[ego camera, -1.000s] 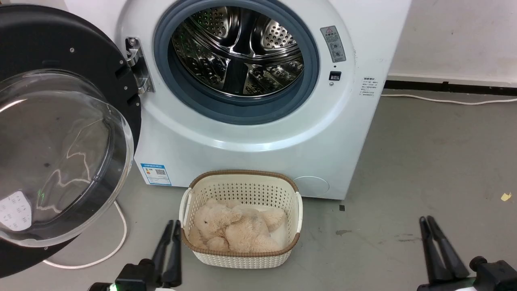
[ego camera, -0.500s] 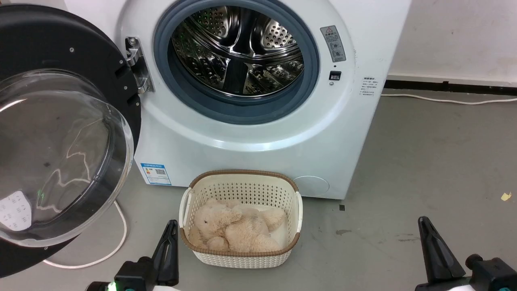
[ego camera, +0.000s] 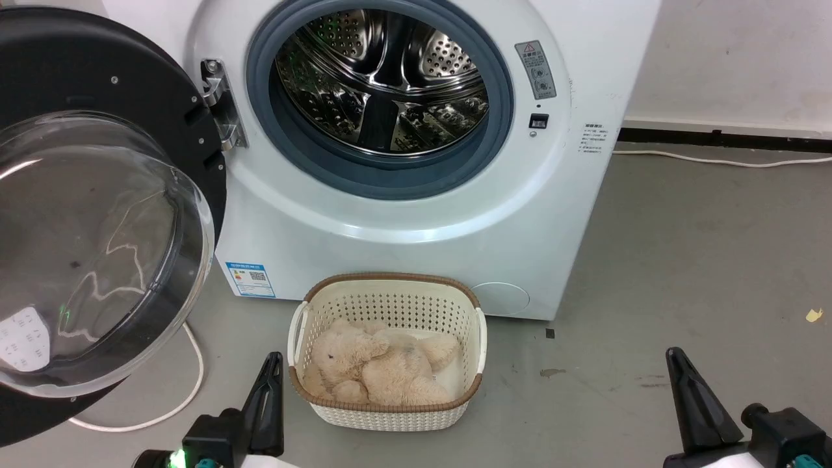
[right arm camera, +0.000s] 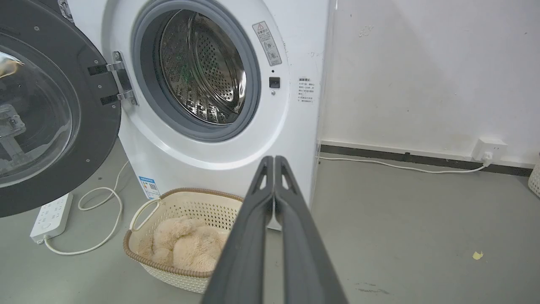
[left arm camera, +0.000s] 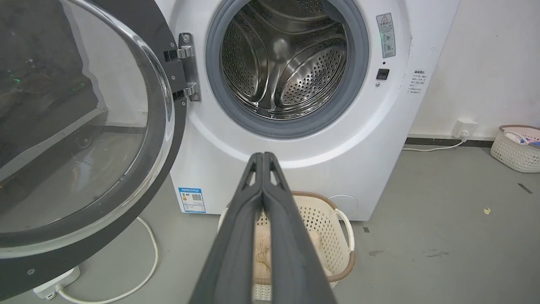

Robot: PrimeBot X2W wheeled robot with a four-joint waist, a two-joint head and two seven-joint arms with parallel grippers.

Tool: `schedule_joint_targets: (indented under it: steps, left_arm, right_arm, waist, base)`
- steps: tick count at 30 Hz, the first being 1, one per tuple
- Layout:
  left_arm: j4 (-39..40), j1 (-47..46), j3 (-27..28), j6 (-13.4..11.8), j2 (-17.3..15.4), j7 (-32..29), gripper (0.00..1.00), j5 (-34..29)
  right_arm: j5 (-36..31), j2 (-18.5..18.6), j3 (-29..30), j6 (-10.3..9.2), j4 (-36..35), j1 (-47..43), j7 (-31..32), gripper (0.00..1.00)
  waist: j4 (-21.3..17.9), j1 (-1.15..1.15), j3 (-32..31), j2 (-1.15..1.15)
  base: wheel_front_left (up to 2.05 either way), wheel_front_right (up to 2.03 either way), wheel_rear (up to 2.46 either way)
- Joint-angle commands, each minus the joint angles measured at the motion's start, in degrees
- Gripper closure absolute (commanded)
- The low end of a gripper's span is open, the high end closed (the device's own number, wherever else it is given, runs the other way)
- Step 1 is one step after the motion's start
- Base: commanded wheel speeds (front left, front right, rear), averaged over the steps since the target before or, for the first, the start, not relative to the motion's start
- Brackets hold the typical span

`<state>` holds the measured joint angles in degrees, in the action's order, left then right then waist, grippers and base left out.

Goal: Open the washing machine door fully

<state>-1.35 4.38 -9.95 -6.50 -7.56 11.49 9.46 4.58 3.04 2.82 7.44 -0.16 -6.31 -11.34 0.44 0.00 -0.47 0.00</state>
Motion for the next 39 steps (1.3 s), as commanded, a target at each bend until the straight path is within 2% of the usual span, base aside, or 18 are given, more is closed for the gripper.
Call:
schedule_joint_targets:
  steps: [1, 39]
  left_arm:
    - [0.2, -0.9, 0.4, 0.2, 0.4, -0.5, 1.00, -0.6]
    - [0.7, -2.3, 4.3, 2.8, 2.1, -4.9, 1.00, -4.2]
  right_arm:
    - [-0.3, 0.0, -0.1, 0.01, 0.0, 1.0, 0.3, 1.00]
    - [-2.0, -0.1, -1.2, 0.02, 0.1, 3.2, 4.7, 1.00]
  waist:
    - [0.0, 0.00, 0.0, 0.00]
    - [-0.2, 0.00, 0.2, 0.00]
  base:
    - [0.00, 0.00, 0.00]
    - [0.00, 0.00, 0.00]
